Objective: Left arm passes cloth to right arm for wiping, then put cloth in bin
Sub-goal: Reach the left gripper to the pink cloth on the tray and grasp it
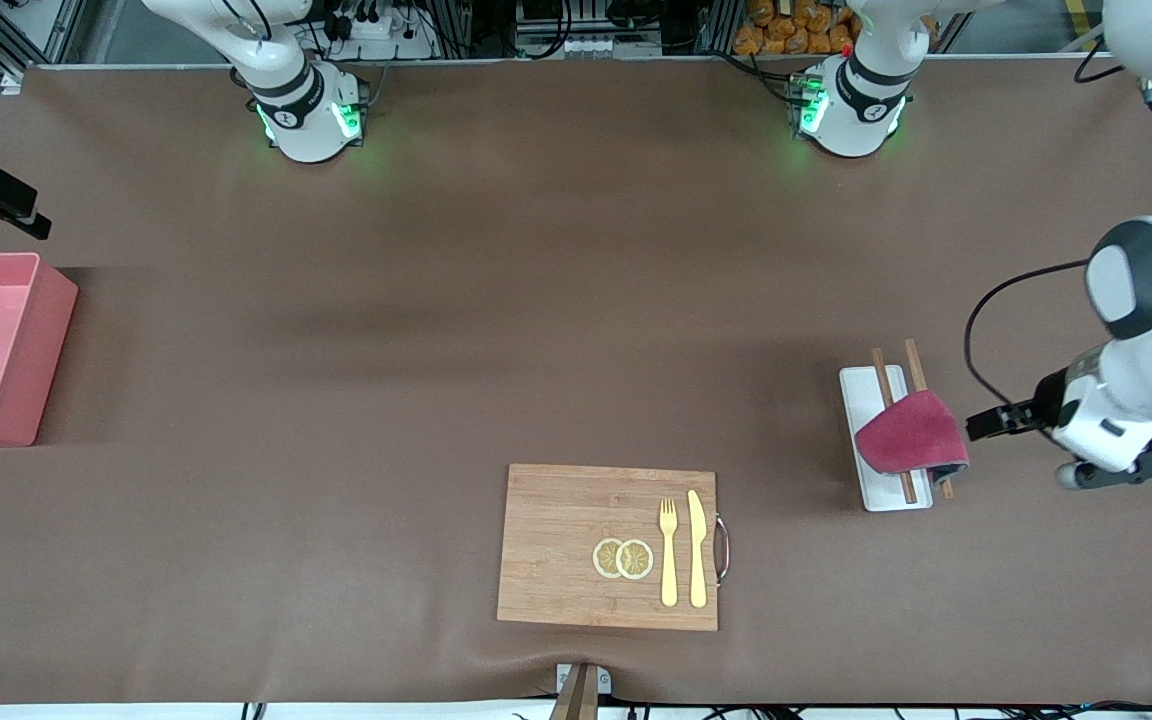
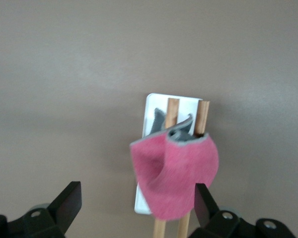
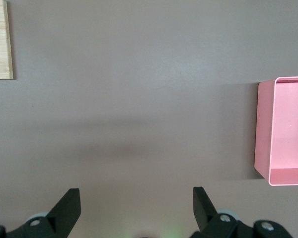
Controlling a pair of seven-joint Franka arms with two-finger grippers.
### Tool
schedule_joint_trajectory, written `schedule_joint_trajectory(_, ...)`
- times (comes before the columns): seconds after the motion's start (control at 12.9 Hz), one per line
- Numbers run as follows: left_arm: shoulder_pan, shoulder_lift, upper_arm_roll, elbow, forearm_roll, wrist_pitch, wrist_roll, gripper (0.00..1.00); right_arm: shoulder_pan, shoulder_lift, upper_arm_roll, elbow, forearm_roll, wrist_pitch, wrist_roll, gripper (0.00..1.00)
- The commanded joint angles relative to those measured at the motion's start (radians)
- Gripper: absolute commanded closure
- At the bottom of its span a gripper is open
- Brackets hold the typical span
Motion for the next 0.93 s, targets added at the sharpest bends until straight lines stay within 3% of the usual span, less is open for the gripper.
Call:
schedule_joint_trajectory(0.0, -0.034, 0.05, -0.001, 0.039, 0.027, 0.011, 0.0, 0.01, 0.005, 0.007, -0.002, 0.015, 0.001, -0.001, -0.001, 0.0)
schedule_joint_trajectory(0.16, -0.031, 0.092, -0.002, 0.054, 0.025, 0.041, 0.001, 0.19, 0.006, 0.007, -0.002, 0.015, 0.001, -0.001, -0.001, 0.0)
schedule_joint_trajectory(0.23, -0.034, 0.097, -0.002, 0.054, 0.025, 0.047, -0.005, 0.34, 0.006, 0.007, -0.002, 0.015, 0.001, -0.001, -0.001, 0.0)
schedule_joint_trajectory(0.47, -0.034, 0.118, -0.002, 0.054, 0.021, 0.065, -0.011, 0.61, 0.006, 0.007, -0.002, 0.015, 0.001, -0.001, -0.001, 0.0)
schedule_joint_trajectory(0.62, -0.034, 0.112, -0.004, 0.054, 0.016, 0.065, -0.017, 1.0, 0.007, 0.007, -0.002, 0.015, 0.001, -0.001, -0.001, 0.0)
schedule_joint_trajectory(0.85, -0.041, 0.097, -0.005, 0.052, 0.013, 0.062, -0.017, 1.0, 0.007, 0.007, -0.002, 0.015, 0.001, -0.001, -0.001, 0.0)
